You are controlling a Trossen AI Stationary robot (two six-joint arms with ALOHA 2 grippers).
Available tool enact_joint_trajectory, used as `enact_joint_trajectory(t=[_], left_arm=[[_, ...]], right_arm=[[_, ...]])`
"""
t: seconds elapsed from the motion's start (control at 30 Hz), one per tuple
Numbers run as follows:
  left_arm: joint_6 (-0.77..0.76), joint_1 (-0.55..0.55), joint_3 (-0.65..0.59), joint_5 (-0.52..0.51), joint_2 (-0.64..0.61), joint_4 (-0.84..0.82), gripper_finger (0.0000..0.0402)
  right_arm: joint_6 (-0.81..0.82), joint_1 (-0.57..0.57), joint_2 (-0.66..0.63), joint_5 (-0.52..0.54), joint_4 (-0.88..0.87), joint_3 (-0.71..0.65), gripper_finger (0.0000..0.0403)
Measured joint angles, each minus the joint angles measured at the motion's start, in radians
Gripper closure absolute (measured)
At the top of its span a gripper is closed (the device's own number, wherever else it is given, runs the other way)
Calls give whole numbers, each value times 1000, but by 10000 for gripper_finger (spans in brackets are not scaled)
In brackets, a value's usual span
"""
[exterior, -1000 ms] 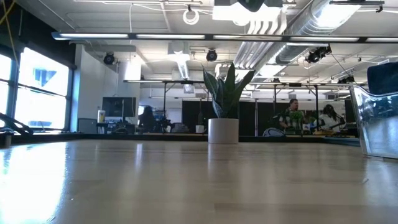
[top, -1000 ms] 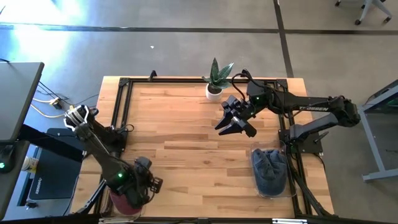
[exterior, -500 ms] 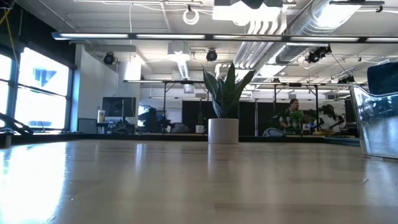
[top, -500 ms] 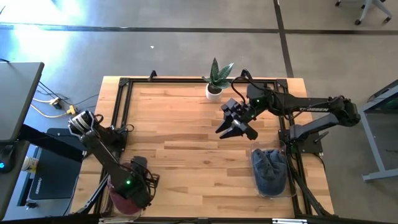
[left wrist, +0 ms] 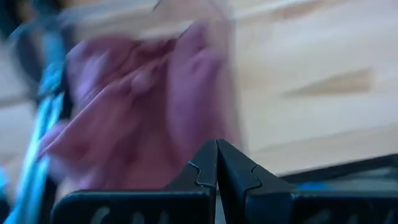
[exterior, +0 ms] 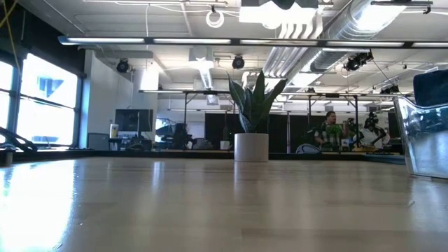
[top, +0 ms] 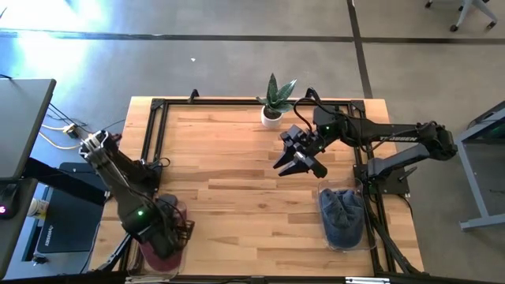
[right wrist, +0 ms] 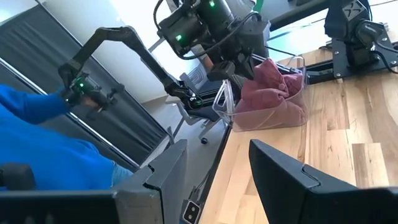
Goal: Pick & Place hat
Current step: Put the red cap into the left transparent bin
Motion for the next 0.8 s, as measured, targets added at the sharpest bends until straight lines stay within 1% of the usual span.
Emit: enact_joint_trajectory(t=[0.1, 0.13, 0.2, 0.23, 0.27, 0.37, 0.4, 0.47, 0.53, 0.6, 0.67, 0.8], left_arm=[[3, 0, 1, 158, -7, -37, 401], [6, 0, 0, 227, -6, -65, 401], [9, 0, -14, 402, -7, -135, 401], [9, 0, -24, 469, -7, -154, 401], [9, -1, -36, 499, -7, -144, 401], [-38, -10, -72, 488, -5, -136, 401], [-44, -21, -89, 501, -5, -137, 401], [-46, -38, -129, 565, -5, -142, 401], [-58, -53, -167, 584, -5, -140, 401], [-73, -66, -189, 566, -5, -135, 401], [-78, -73, -206, 524, -5, -119, 401], [-80, -72, -259, 440, -5, -19, 401]], right_arm=[[-14, 0, 0, 0, 0, 0, 236], [-16, 0, 0, 0, 0, 0, 236], [-22, 0, 0, 0, 0, 0, 236], [-23, 0, 0, 0, 0, 0, 236], [-24, 0, 0, -1, 0, 0, 236], [-32, 0, 0, -3, 0, 0, 236], [-33, 0, 0, -5, 0, 0, 236], [-31, 0, 0, -6, 0, 0, 236], [-32, 0, 0, -6, 0, 0, 236], [-31, 0, 0, -6, 0, 0, 236], [-26, 0, 0, -6, 0, 0, 236], [-19, 0, 0, -6, 0, 0, 236]])
